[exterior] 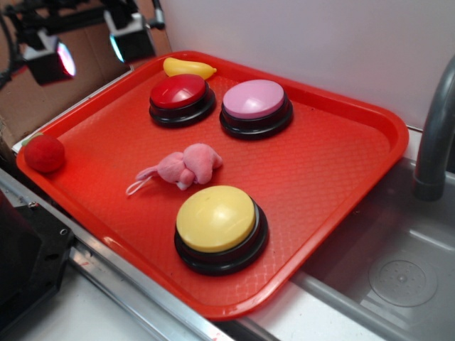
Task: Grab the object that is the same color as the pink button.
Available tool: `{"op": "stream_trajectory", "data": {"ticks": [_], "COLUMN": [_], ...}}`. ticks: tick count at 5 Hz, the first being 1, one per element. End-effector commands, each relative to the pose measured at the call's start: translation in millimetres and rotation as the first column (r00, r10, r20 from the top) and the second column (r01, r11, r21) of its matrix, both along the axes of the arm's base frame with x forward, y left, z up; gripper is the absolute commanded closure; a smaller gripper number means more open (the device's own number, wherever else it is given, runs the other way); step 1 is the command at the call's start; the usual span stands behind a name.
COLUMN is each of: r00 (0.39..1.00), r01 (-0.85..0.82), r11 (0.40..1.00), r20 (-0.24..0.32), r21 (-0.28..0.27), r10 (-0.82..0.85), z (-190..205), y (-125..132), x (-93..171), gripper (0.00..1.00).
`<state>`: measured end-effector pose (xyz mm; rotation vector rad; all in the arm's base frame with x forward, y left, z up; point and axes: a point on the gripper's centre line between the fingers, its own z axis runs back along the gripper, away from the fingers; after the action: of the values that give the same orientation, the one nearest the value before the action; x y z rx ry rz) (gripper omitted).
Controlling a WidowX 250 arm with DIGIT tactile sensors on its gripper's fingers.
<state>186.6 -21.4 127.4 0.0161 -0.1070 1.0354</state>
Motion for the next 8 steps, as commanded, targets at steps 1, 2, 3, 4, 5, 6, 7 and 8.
{"op": "stream_trajectory", "data": {"ticks": [1,2,3,4,5,6,7,8], "r00": [0.991,0.995,0.999,1.0,1.0,0.999,0.999,0.999], "r01": [-0.125,-0.088,-0.036,-0.018,0.0,0.008,0.02,0.022], "r11": [0.992,0.996,0.999,1.0,1.0,0.999,0.999,0.999], "r20": [0.052,0.036,0.01,0.008,-0.012,-0.041,-0.042,-0.046], "r21": [-0.014,-0.001,-0.01,0.013,0.023,0.05,0.041,0.049], "r10": [0.126,0.088,0.036,0.018,0.0,-0.006,-0.018,-0.02], "z": [-42.9,-65.0,-82.2,-98.0,-104.8,-113.6,-115.7,-114.6], "y": [-10.6,-22.7,-30.3,-34.4,-33.4,-35.7,-37.3,-38.3], "x": [29.0,31.7,35.1,41.6,44.9,46.9,45.5,44.3], "gripper": [0.0,0.0,0.0,0.0,0.0,0.0,1.0,1.0]}}
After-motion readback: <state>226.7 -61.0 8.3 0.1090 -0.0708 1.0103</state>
